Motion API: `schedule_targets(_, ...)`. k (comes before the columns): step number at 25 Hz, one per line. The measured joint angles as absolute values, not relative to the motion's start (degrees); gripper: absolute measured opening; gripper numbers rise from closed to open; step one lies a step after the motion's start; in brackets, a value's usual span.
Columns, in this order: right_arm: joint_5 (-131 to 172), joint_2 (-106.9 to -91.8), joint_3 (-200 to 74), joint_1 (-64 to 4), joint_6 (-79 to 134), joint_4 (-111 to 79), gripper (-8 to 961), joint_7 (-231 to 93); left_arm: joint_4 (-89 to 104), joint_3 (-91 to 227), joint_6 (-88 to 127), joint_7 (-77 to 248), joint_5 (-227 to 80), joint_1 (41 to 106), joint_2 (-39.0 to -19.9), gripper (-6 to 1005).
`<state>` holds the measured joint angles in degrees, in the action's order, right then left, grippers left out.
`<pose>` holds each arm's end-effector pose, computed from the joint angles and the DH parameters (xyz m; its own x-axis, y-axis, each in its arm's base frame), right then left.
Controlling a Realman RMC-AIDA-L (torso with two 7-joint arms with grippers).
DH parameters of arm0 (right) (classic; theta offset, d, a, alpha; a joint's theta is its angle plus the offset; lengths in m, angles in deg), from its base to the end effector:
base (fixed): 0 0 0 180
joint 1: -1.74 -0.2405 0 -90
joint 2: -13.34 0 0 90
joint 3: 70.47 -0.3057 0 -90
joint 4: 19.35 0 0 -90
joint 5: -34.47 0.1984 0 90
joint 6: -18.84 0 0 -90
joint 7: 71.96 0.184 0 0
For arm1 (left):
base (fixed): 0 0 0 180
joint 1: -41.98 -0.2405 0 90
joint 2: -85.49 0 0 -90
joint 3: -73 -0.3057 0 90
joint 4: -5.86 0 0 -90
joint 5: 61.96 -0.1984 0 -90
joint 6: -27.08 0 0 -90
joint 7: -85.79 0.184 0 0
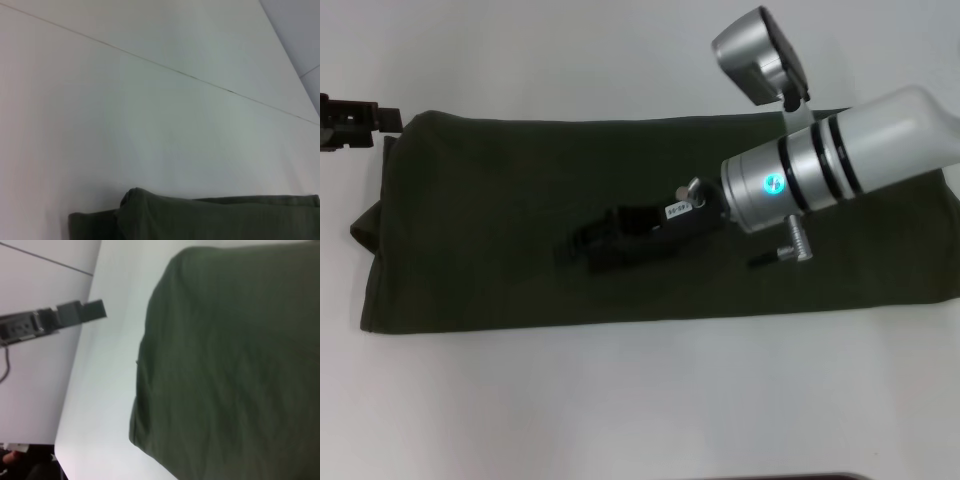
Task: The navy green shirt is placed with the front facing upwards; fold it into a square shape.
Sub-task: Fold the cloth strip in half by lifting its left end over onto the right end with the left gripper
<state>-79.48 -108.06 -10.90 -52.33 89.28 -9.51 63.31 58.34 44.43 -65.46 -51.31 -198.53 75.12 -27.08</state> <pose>0.1942 0.3682 -0.1859 0.2372 -0.9708 -0.0365 -0.9488 -0.2395 0.2058 -0.3292 0.3872 0.0387 0.2377 0.8728 0.4263 0.9711 -0.2231 -0.0847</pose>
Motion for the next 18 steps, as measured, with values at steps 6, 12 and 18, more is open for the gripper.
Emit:
schedule_targets(6, -79.5, -107.98, -9.6, -52.9, 86.8, -11.1, 651, 63.2, 58.3, 44.4, -65.4, -51.3, -198.5, 75.3, -27.08, 603)
schedule_targets(12, -79.6, -107.49, -9.4, -51.8, 86.4, -10.8, 651, 63.6, 58.3, 44.4, -65.4, -51.3, -198.5, 75.2, -27.09, 603)
schedule_targets(18, -79.5, -106.91, -9.6, -49.1, 87.4, -7.0, 650, 65.1, 58.3, 44.4, -65.5, -51.4, -198.5, 75.0, -27.14, 603)
